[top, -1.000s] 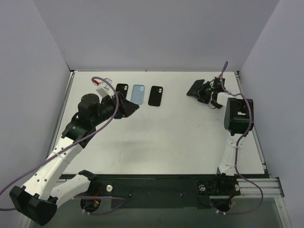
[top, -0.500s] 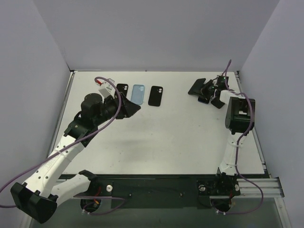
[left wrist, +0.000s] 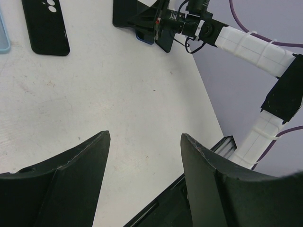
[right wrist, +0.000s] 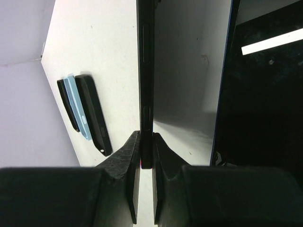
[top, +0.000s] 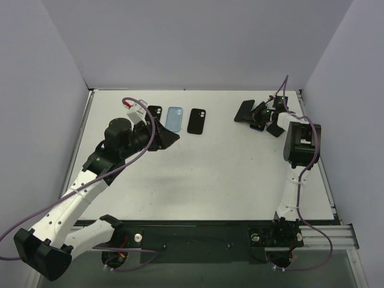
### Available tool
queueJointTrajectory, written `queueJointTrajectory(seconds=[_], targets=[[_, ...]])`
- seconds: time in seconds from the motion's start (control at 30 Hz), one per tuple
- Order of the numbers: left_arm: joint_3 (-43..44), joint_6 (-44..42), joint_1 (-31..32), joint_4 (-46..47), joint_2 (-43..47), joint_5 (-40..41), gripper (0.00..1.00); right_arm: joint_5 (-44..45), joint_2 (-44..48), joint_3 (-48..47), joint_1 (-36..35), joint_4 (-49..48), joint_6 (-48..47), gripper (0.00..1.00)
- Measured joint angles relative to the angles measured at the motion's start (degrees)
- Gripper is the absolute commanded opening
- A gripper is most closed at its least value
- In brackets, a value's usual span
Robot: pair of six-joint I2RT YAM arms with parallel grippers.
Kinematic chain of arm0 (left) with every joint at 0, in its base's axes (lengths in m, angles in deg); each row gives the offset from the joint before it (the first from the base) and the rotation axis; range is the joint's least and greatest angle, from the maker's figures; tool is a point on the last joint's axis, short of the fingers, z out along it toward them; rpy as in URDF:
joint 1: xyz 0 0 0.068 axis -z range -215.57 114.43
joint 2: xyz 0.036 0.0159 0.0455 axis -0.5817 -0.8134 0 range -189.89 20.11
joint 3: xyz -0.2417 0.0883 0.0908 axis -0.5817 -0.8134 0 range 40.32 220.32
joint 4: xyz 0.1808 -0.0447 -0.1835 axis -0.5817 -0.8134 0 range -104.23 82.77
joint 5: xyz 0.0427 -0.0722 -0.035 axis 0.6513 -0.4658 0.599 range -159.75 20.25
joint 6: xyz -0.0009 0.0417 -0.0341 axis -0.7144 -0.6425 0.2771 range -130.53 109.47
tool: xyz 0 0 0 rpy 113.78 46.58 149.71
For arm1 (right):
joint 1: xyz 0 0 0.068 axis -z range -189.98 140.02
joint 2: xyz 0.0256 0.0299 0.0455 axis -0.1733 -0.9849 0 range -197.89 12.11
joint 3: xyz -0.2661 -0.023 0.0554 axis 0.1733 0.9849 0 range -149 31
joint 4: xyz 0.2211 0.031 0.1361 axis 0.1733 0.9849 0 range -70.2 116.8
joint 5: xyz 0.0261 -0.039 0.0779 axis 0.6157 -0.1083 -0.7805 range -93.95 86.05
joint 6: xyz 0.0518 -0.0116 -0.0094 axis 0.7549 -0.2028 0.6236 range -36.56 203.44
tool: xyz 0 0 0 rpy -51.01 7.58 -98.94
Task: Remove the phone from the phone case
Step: Place the phone at the center of the board.
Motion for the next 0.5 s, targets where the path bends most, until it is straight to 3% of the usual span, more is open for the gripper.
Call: queueJointTrajectory(seconds=[0.13,0.3,0.5], targets=[[0.0,0.0,0.0,0.0,0.0,0.0,0.71,-0.6,0.0,0.0,0.1,1.1,-1.1,0.08],[0.0,-0.2,0.0,0.0,0.2,0.0,0.71,0.8,0.0,0.1,0.7,2.9,-1.5,0.29],[-0.1,-0.5,0.0,0.0,1.1,0.0,0.71,3.0,0.2,-1.0,0.8,8.4,-3.7,0.36]])
